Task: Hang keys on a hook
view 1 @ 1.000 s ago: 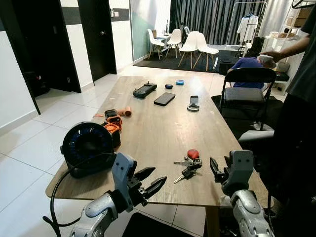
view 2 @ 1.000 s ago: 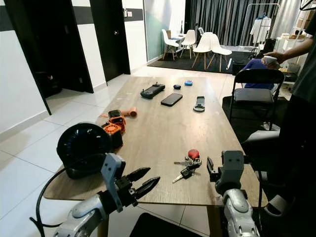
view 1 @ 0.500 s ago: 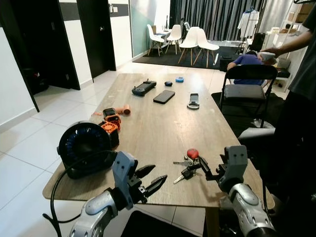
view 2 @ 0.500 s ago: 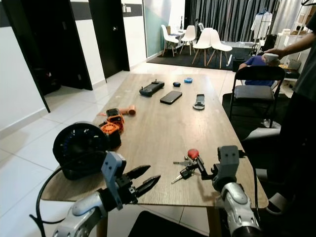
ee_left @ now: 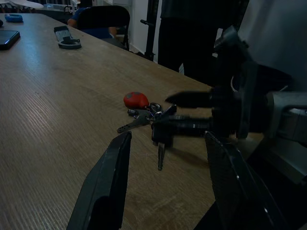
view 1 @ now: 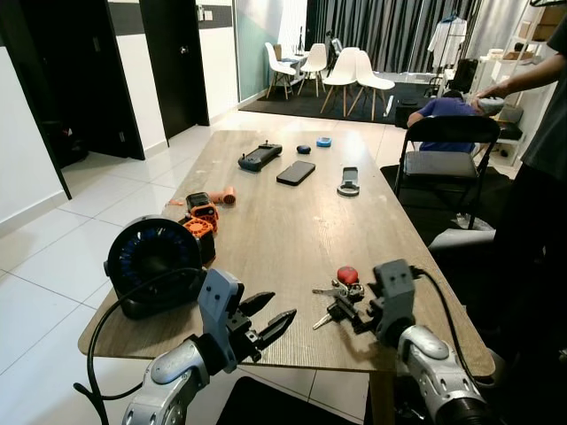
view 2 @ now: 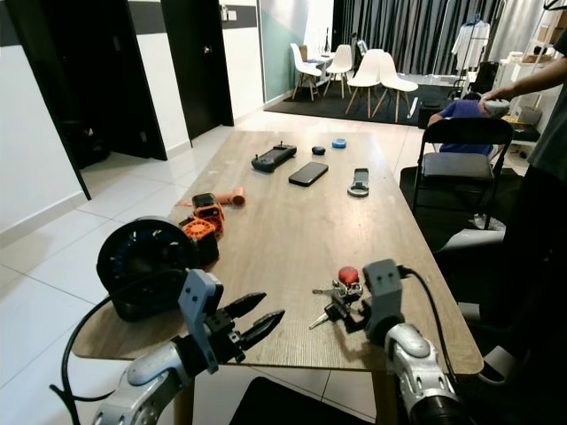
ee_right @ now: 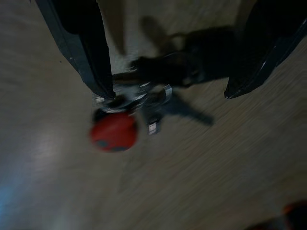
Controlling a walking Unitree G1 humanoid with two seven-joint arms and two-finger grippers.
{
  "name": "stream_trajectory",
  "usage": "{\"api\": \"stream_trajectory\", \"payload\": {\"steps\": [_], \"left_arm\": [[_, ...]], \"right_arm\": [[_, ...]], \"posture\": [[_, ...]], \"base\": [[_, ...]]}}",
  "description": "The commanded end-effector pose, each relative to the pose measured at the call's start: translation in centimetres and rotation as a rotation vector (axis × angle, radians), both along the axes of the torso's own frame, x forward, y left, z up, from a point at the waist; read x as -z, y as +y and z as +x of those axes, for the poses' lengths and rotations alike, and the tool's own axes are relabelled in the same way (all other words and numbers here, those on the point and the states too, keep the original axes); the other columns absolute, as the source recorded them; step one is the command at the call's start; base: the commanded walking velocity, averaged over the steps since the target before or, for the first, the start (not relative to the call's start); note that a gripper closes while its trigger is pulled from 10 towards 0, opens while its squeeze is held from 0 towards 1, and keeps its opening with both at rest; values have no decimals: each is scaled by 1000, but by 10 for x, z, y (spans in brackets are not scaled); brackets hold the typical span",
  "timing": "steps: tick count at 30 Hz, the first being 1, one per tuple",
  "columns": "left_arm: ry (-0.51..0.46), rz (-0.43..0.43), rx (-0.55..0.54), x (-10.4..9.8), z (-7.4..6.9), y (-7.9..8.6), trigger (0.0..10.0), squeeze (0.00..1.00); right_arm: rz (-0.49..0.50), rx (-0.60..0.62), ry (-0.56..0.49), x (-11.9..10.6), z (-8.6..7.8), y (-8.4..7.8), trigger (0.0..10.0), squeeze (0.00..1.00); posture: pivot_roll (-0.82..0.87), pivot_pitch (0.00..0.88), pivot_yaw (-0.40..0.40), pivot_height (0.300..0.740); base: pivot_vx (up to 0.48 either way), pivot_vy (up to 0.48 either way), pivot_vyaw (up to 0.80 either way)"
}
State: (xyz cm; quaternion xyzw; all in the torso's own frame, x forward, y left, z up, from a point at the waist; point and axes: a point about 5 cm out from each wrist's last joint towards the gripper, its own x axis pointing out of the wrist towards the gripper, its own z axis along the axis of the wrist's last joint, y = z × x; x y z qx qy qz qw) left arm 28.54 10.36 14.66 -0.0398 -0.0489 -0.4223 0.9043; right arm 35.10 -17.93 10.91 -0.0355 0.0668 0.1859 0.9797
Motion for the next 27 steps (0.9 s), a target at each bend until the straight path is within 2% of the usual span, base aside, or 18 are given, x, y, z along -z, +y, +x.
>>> {"api": "stream_trajectory", "payload": {"steps": [1,6,13,23,27], "left_arm": [[12,33,-8,4,0,6,10000,0],[16,37,-14,5,0,6,10000,0],[17,54,-23,7,1,7,10000,0],[15,57,-52,7,4,9,10000,0],[14,58,-57,6,4,9,10000,0]], "right_arm": [[-19,-29,40,7,-5,2,10000,0],[-51,-37,53,13,-9,3,10000,0],[-85,-97,80,23,-16,15,10000,0],[52,-72,7,14,-16,40,10000,0],[86,-69,-12,10,-15,44,10000,0]], "posture": [[33,85,7,740],[31,89,8,740],[31,89,8,740],[32,92,10,740],[32,92,10,740]], "base": [[0,0,0],[0,0,0],[0,0,0],[0,0,0],[0,0,0]]}}
